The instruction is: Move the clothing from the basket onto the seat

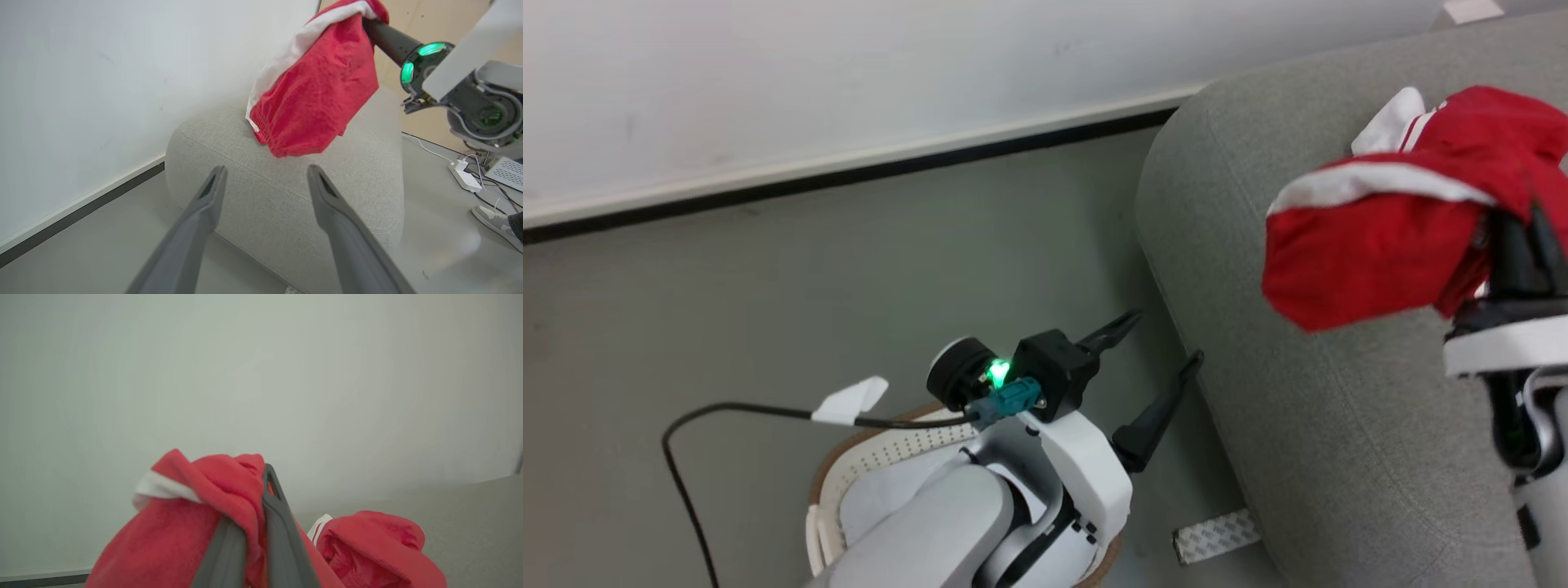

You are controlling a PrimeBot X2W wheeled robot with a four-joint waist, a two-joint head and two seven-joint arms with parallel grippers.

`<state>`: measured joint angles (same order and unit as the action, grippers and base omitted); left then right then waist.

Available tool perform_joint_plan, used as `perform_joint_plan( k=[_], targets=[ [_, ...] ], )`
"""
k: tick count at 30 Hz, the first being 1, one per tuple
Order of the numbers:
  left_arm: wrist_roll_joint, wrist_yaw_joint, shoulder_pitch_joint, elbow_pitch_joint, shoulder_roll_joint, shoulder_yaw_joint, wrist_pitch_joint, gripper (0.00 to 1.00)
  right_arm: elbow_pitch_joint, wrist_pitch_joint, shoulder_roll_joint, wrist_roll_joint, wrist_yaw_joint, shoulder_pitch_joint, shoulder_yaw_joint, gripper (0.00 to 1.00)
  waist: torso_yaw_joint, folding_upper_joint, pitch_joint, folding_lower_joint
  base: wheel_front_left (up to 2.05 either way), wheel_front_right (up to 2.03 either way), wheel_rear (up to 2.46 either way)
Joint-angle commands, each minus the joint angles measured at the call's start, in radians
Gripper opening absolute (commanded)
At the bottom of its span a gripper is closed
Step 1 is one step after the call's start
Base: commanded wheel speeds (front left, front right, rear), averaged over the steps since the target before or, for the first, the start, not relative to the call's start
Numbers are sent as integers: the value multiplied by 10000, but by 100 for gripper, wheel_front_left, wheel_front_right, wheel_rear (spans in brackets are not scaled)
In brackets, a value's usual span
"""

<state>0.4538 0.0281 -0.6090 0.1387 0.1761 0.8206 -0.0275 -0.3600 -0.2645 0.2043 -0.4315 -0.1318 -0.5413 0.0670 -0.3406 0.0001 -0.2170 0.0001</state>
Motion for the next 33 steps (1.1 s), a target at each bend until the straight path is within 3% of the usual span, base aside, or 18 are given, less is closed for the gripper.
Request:
perform_joint_plan(
  k=[1, 11, 17, 21, 22, 23, 24, 27, 30, 33],
  targets=[
    [-104, -52, -204, -78, 119, 12, -60, 100, -97, 4, 2, 21, 24, -402, -231, 0, 170, -1, -953, -1, 0, 0, 0],
    [-732, -461, -1963, -699, 350, 56, -521, 100, -2356, 233, 971, 260, 22, -4704, -3396, 0, 865, -1, -3748, -1, 0, 0, 0],
    [-994, -614, -2739, -852, 299, 11, -448, 100, -4618, 152, 1751, 2073, 22, -6418, -5672, 0, 1378, -1, -4789, -1, 0, 0, 0],
    [-1036, -606, -2885, -676, 188, 38, -249, 100, -5847, 34, 1707, 3483, 22, -6627, -7186, 0, 1644, -1, -5035, -1, 0, 0, 0],
    [-1034, -584, -2869, -610, 168, 38, -193, 100, -6069, 12, 1530, 3792, 22, -6585, -7515, 20, 1679, -1, -5035, -1, 0, 0, 0],
    [-1019, -573, -2835, -548, 157, 38, -124, 100, -6237, -3, 1366, 4040, 22, -6506, -7716, 47, 1705, -1, -5017, -1, 0, 0, 0],
    [-1001, -557, -2775, -485, 175, 28, -44, 100, -6312, -1, 1240, 4280, 22, -6422, -7864, 99, 1713, -1, -4957, -1, 0, 0, 0],
    [-903, -477, -2582, -292, 257, -35, 186, 100, -5901, -7, 840, 4688, 24, -6111, -8089, 100, 1645, -1, -4651, -1, 0, 0, 0],
    [-803, -349, -2328, -129, 405, -189, 411, 100, -5161, 0, 185, 4706, 24, -5561, -7579, 100, 1523, -1, -4161, -1, 0, 0, 0],
    [-626, -196, -1998, 44, 497, -338, 709, 100, -4228, 7, -19, 4345, 24, -4707, -6936, 100, 1452, -1, -3531, -1, 0, 0, 0]
  ],
)
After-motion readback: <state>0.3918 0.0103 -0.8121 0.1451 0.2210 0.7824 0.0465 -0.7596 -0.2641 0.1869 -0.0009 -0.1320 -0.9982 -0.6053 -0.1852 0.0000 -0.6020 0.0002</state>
